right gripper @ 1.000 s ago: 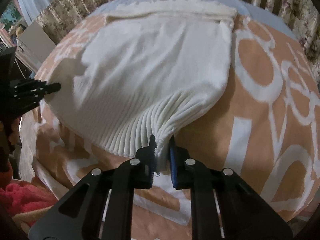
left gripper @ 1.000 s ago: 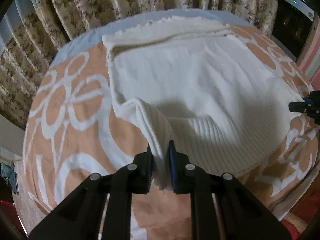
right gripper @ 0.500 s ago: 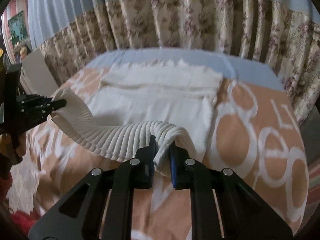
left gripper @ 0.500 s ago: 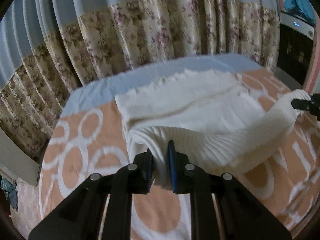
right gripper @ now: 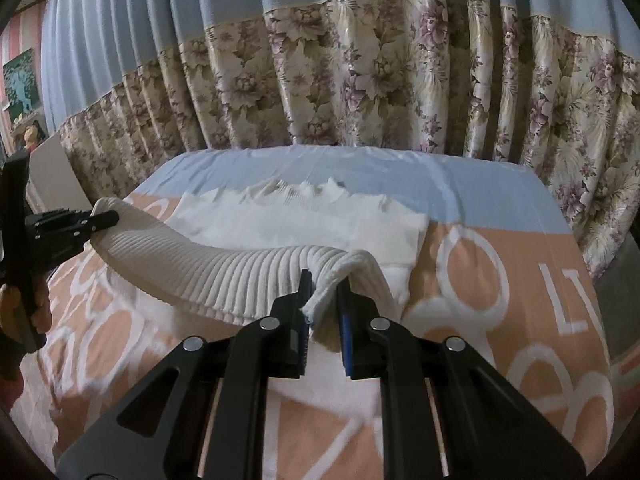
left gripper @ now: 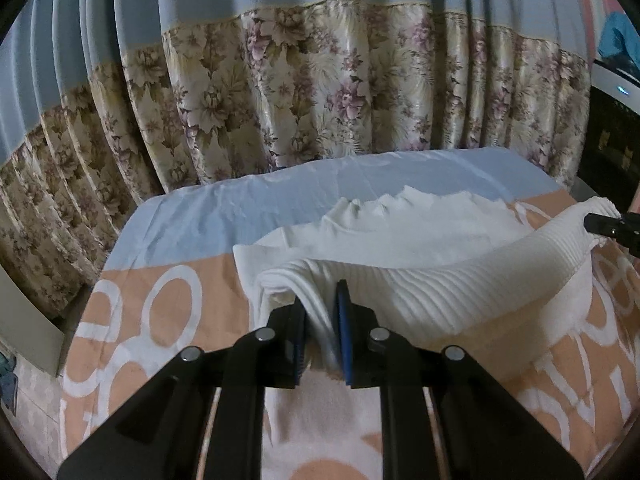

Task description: Fold small clothes

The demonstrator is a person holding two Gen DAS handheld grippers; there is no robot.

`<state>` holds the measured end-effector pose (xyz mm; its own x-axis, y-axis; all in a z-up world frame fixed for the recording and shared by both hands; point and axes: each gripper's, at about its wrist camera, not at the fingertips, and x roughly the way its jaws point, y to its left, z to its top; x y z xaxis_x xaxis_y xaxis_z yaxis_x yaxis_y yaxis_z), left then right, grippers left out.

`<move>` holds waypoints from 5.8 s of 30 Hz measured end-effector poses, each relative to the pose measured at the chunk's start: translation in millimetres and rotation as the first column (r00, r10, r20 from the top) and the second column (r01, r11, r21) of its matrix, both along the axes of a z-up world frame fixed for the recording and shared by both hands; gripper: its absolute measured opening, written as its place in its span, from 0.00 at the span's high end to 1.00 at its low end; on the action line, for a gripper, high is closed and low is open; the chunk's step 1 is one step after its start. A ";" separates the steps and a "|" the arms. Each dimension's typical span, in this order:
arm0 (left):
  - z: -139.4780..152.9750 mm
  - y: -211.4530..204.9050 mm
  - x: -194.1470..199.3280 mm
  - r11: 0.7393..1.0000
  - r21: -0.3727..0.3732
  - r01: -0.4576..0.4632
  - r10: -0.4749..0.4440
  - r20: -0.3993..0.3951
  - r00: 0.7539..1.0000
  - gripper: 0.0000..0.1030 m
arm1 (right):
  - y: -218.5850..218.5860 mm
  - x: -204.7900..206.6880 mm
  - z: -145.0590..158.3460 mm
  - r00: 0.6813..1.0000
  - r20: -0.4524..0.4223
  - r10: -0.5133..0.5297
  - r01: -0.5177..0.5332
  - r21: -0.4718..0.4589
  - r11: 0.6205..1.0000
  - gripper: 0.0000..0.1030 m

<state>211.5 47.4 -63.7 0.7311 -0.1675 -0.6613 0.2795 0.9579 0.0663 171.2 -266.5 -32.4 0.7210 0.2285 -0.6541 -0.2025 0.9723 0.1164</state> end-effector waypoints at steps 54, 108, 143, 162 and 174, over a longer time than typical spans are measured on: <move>-71.6 54.5 67.2 0.982 0.040 -0.187 0.191 -0.231 0.954 0.41 | -38.1 124.6 -86.8 0.971 -0.216 -0.104 0.120 0.065 0.991 0.44; -67.8 -78.6 72.7 0.991 0.117 -0.069 0.095 -0.237 0.967 0.05 | -29.9 90.2 -71.2 0.960 -0.206 -0.190 0.196 0.007 0.981 0.03; -102.5 -76.5 95.1 0.981 0.177 -0.076 0.126 -0.294 0.947 0.03 | -49.2 134.2 -112.0 0.905 -0.414 -0.093 0.201 0.225 0.953 0.39; -77.2 -43.9 94.2 0.991 0.133 -0.019 0.055 -0.273 0.960 0.05 | 55.9 131.3 -68.4 0.942 -0.253 -0.222 0.138 -0.311 0.940 0.74; -40.4 132.8 98.1 0.958 0.219 -0.185 0.225 -0.176 0.958 0.05 | 213.1 154.0 -35.9 0.969 -0.229 -0.097 0.017 -0.327 0.945 0.75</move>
